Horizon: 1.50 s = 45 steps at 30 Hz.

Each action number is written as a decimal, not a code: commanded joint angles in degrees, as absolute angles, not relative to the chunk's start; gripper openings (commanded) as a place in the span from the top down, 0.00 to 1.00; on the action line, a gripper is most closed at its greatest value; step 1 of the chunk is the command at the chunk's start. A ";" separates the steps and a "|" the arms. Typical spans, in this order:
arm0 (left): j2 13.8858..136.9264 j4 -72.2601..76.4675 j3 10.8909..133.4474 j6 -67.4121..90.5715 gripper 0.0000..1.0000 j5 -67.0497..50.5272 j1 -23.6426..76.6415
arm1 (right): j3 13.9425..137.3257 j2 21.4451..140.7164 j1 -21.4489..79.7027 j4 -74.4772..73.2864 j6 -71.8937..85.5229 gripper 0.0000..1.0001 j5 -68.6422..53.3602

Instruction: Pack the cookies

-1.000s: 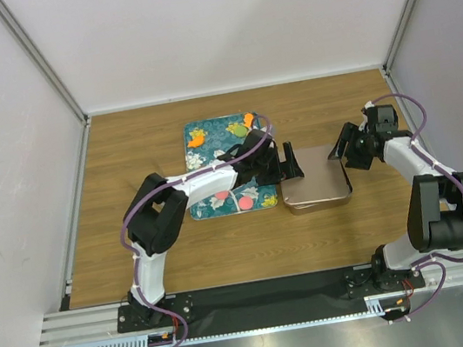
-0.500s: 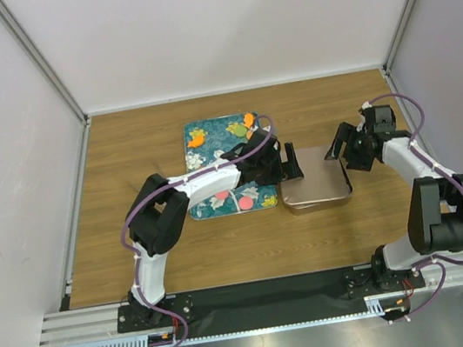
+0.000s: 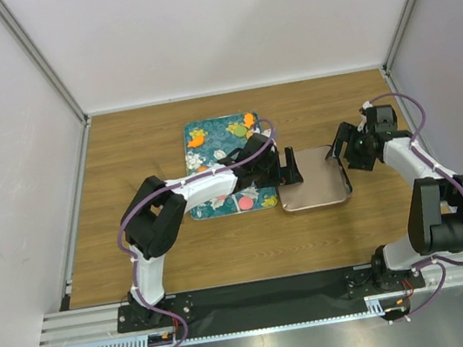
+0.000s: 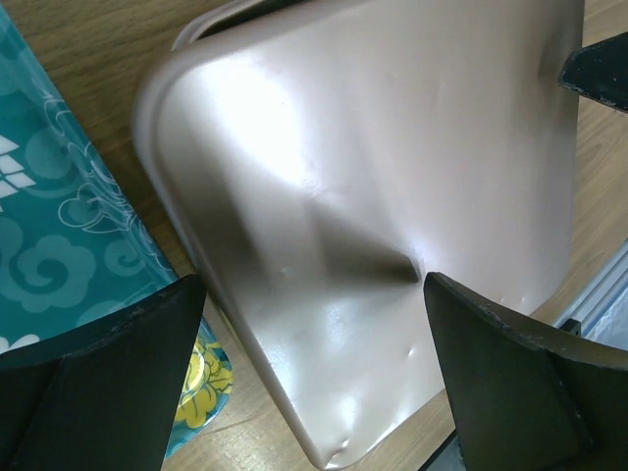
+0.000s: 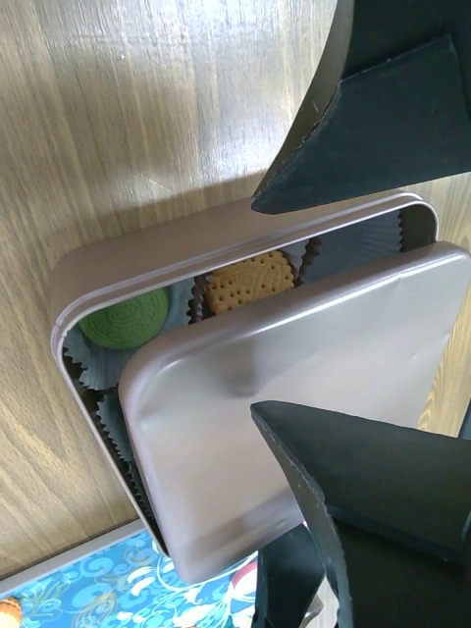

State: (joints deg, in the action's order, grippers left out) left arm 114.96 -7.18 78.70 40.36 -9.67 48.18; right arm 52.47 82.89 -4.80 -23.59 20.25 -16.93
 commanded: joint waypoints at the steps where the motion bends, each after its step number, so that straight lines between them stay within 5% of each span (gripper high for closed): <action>1: 111.71 -5.18 80.59 38.41 0.00 -10.72 48.43 | 53.53 80.77 -5.36 -23.47 18.81 0.17 -17.05; 18: 119.27 -17.14 93.78 42.10 0.00 -8.44 48.43 | 49.57 78.66 -3.08 -21.53 19.51 0.16 -20.21; 45: 109.42 -16.09 83.06 37.44 0.00 -1.67 48.43 | 48.25 75.67 -3.25 -21.62 19.43 0.16 -17.32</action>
State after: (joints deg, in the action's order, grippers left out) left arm 112.90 -17.30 83.94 38.50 -2.50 48.21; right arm 48.51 77.71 -2.90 -22.02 19.64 -17.56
